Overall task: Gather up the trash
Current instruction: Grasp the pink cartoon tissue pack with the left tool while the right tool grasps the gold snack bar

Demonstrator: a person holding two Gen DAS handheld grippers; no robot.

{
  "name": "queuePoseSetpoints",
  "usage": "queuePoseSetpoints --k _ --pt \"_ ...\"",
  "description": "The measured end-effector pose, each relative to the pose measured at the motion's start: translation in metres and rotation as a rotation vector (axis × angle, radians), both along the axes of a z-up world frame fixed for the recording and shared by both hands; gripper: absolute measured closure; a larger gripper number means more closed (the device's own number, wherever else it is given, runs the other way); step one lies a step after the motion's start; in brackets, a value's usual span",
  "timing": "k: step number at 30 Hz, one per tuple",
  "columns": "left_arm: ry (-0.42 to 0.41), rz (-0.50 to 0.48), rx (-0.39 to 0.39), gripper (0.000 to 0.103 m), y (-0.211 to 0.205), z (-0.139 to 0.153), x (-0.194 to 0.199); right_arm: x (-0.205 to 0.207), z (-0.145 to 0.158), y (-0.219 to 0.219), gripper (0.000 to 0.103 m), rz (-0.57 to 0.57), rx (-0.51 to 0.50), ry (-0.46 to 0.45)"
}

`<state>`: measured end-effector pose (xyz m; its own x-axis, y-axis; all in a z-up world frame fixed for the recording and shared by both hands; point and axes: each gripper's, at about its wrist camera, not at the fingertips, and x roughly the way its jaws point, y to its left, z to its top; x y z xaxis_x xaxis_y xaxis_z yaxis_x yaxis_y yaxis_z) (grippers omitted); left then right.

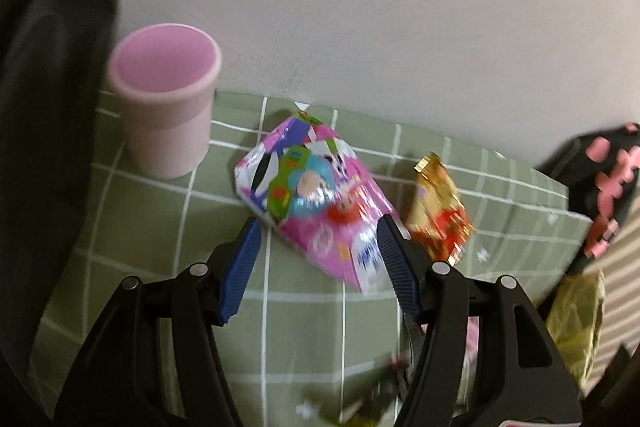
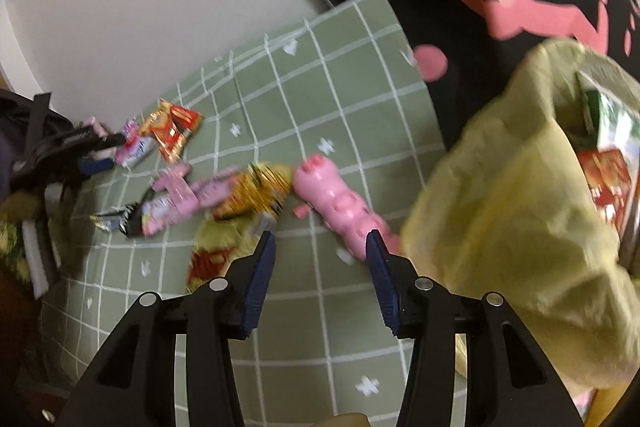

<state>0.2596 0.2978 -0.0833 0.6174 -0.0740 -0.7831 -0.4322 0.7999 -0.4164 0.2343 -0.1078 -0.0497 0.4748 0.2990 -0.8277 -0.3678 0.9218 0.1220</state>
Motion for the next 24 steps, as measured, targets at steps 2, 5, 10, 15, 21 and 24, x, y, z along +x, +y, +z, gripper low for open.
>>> queuePoseSetpoints --k 2,5,10,15,21,24 --pt "-0.004 0.017 0.013 0.056 -0.002 0.001 0.011 -0.003 -0.002 -0.008 0.059 -0.02 -0.009 0.011" --pt "0.008 -0.005 -0.002 0.085 -0.006 0.002 0.023 -0.007 -0.005 -0.017 0.059 -0.041 -0.013 0.023" --pt "-0.029 -0.065 0.021 0.095 -0.017 0.021 0.022 -0.011 -0.005 -0.021 0.059 -0.044 -0.003 0.021" --pt "-0.073 -0.098 0.046 0.098 -0.023 0.046 0.0 -0.008 -0.005 0.0 0.059 -0.005 0.012 0.016" --pt "-0.101 -0.134 0.074 0.098 -0.022 0.063 -0.025 0.004 -0.01 0.031 0.059 0.048 0.092 0.06" --pt "-0.092 -0.147 0.089 0.098 -0.02 0.062 -0.032 0.013 -0.019 0.047 0.059 0.061 0.085 0.078"
